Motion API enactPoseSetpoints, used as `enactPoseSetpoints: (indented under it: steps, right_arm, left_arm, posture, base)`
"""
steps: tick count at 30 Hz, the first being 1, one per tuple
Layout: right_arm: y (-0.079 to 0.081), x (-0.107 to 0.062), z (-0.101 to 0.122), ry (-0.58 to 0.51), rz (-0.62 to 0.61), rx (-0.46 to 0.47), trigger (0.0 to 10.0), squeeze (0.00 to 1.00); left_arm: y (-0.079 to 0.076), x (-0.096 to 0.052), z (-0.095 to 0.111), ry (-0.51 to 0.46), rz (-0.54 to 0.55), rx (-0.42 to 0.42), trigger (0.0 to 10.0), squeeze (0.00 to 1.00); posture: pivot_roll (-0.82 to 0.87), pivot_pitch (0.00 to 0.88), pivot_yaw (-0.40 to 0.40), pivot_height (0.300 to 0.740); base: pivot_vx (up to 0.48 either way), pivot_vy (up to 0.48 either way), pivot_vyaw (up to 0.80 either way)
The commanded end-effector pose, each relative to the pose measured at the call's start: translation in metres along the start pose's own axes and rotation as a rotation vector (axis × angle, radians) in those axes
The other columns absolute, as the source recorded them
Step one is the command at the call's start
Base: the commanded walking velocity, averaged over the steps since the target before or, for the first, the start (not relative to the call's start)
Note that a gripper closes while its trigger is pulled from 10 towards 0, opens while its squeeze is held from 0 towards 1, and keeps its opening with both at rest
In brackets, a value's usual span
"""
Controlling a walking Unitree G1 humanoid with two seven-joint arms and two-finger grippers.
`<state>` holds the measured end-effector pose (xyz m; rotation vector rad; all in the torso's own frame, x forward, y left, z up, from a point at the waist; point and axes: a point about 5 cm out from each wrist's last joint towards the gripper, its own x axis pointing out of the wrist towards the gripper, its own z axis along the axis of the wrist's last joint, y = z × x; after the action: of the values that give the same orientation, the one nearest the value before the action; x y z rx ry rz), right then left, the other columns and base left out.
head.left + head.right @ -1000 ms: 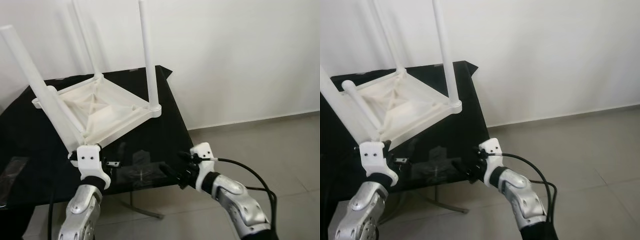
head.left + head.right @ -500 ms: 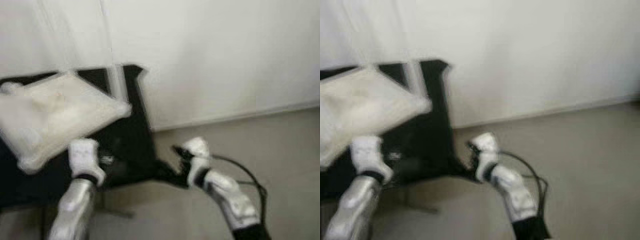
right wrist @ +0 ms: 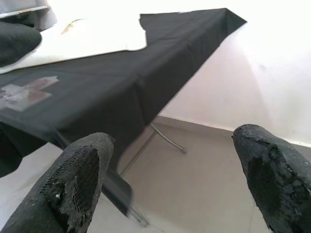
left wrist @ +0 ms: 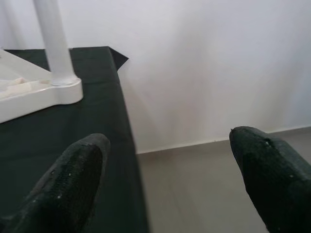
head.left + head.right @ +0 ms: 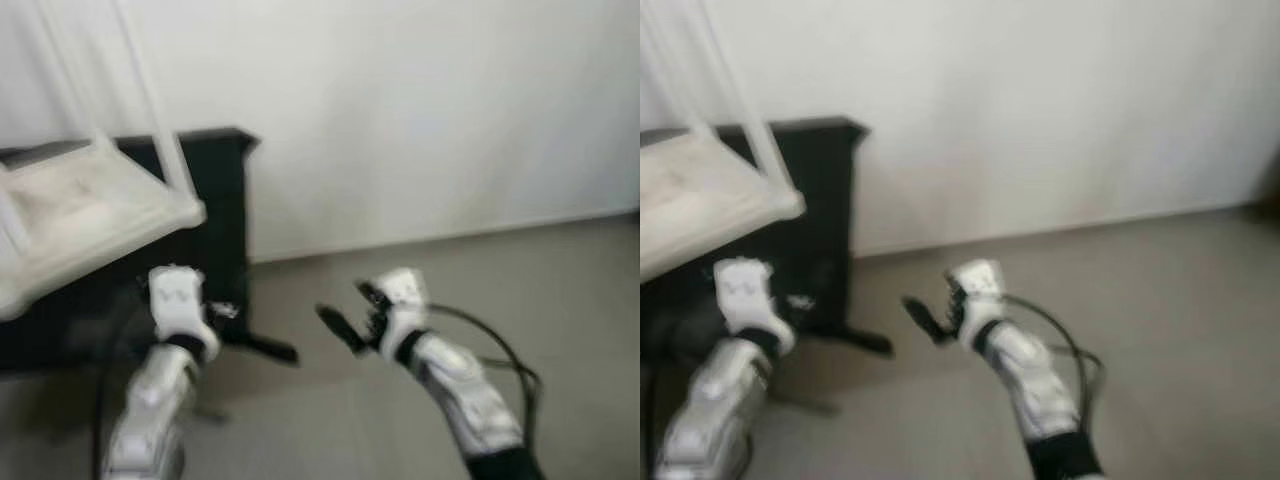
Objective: Building children table
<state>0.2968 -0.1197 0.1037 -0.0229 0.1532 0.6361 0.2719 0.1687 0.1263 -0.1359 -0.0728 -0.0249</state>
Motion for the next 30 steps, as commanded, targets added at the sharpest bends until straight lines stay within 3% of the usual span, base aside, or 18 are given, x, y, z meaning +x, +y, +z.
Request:
enactPoseSetpoints:
  steps: [1, 7, 20, 30]
  right_arm:
    - [-0.0022, 0.0009, 0.0004, 0.003, -0.012, -0.012, 10.0, 0.0]
    - [-0.0037, 0.0016, -0.0006, 0.017, -0.029, -0.02, 10.0, 0.0]
    - [-0.0053, 0.003, -0.0025, 0.022, -0.042, 0.02, 10.0, 0.0]
    - [-0.0044, 0.0031, -0.001, 0.015, -0.035, -0.003, 10.0, 0.0]
  left_arm:
    - [-0.0013, 0.0003, -0.0023, 0.012, -0.011, -0.015, 10.0, 0.0]
    - [-0.0031, 0.0003, -0.0029, 0.008, -0.026, -0.006, 10.0, 0.0]
    - [-0.0036, 0.0007, -0.0032, 0.007, -0.037, -0.01, 10.0, 0.0]
    - [-0.004, 0.0005, -0.003, 0.006, -0.045, -0.006, 10.0, 0.0]
  posture:
    - [-0.13, 0.0, 0.06, 0.74]
    - [-0.12, 0.0, 0.057, 0.74]
    - [-0.12, 0.0, 0.055, 0.74]
    - [-0.12, 0.0, 0.056, 0.74]
  base:
    - [0.0, 0.0, 0.0]
    - [0.211, 0.0, 0.0]
    - [0.349, 0.0, -0.54]
    - [0.359, 0.0, 0.0]
